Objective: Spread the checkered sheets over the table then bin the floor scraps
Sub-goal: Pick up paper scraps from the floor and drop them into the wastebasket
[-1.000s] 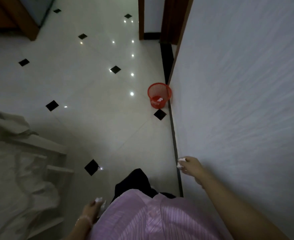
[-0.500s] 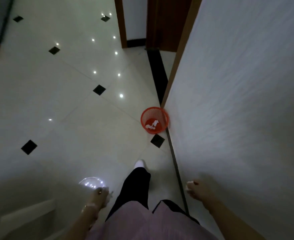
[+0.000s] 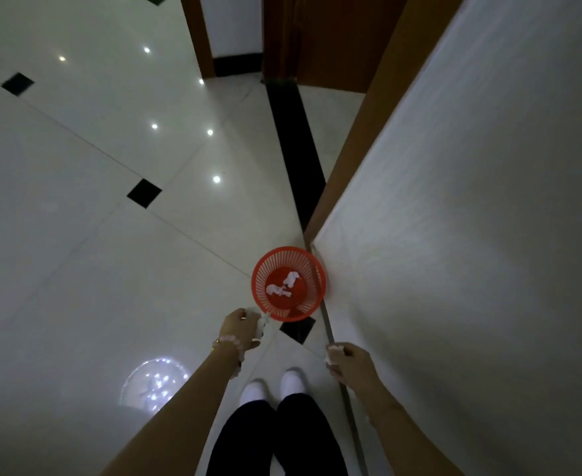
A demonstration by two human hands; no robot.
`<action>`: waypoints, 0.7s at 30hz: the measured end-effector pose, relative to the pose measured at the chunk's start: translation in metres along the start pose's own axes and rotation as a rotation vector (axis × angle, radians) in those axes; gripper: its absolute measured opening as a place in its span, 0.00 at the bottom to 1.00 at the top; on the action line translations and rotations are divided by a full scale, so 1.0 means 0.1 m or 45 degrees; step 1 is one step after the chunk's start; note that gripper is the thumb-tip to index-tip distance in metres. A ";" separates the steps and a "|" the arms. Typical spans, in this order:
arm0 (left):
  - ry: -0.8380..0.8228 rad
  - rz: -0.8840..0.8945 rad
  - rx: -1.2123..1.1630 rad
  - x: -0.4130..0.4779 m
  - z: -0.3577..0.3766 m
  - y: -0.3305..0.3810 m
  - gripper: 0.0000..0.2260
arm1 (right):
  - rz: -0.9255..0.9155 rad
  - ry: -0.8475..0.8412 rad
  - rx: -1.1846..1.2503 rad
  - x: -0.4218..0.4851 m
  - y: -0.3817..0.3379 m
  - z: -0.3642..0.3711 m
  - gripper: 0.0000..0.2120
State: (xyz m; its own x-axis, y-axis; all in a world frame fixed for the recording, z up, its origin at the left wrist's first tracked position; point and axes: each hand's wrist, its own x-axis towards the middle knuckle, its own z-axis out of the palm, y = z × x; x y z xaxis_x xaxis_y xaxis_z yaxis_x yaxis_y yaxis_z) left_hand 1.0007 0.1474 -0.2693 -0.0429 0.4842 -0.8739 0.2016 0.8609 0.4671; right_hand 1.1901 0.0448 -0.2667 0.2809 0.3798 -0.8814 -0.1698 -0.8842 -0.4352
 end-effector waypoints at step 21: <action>0.073 -0.018 0.012 0.64 0.06 -0.25 0.07 | 0.034 -0.039 -0.256 0.98 -0.20 0.06 0.04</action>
State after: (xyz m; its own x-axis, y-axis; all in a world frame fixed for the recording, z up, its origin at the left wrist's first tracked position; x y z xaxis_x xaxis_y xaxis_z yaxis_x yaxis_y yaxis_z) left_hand 0.9983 0.1559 -0.3377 -0.1021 0.4804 -0.8711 0.2102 0.8663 0.4531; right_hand 1.2153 0.1019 -0.3457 0.2496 0.3612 -0.8984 0.0163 -0.9293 -0.3691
